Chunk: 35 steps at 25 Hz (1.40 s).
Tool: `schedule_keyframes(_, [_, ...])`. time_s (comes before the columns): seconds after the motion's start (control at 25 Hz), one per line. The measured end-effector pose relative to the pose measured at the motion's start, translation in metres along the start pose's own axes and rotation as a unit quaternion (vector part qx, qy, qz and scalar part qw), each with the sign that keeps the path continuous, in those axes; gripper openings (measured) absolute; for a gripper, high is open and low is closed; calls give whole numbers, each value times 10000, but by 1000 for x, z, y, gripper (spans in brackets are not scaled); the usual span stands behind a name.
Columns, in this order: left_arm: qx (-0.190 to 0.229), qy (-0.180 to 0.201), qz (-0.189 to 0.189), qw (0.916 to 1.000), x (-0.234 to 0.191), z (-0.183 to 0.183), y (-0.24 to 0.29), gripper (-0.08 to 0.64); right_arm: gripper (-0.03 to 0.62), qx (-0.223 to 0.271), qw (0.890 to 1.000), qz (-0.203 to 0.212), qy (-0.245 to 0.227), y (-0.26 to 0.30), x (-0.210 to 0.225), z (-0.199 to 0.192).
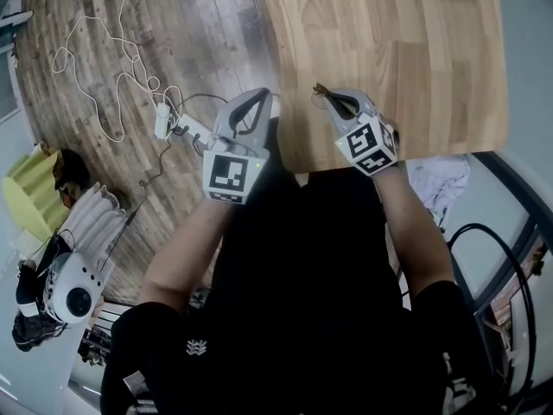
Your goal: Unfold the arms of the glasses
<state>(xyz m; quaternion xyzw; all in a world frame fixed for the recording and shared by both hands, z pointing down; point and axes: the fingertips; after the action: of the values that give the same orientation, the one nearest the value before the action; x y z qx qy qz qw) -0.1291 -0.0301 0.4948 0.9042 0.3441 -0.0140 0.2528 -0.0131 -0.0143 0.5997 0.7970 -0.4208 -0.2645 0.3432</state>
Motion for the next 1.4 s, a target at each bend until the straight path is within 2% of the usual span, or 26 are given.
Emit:
schedule_keyframes(0.16, [-53, -24, -119, 9999, 4, -1, 7, 6, 15, 142, 9999, -46, -15, -10, 0, 6])
schedule_keyframes(0.36, [-118, -135, -909, 9957, 31, -6, 27, 8, 15, 576, 9983, -102, -67, -29, 0, 19])
schedule_keyframes(0.48, [-212, -145, -1301, 9912, 48, -9, 38, 74, 15, 853, 9962, -145, -73, -42, -1, 25])
schedule_keyframes(0.64, [-345, -312, -2006, 9786, 73, -15, 58, 158, 15, 1106, 9935, -264, -37, -57, 1, 28])
schedule_keyframes(0.92, [-522, -437, -2650, 9618, 99, -17, 78, 153, 15, 1269, 9908, -461, 68, -76, 4, 21])
schedule_keyframes(1.2, [-531, -258, -3128, 9480, 127, -8, 83, 66, 14, 1404, 9878, -674, 61, -92, 8, 17])
schedule_keyframes(1.4, [-528, -110, -3292, 9427, 141, 2, 84, 61, 17, 1401, 9863, -846, 222, -103, 13, 13])
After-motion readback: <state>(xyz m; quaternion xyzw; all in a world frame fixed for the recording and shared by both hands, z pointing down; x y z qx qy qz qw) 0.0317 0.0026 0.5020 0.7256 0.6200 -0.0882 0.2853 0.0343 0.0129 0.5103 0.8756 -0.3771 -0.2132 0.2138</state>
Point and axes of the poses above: the fingertips, and each gripper's own axes: y forward along the fingers, x to its right, z out of its top, and after that the axes turned 13 degrees about -z, right-handed
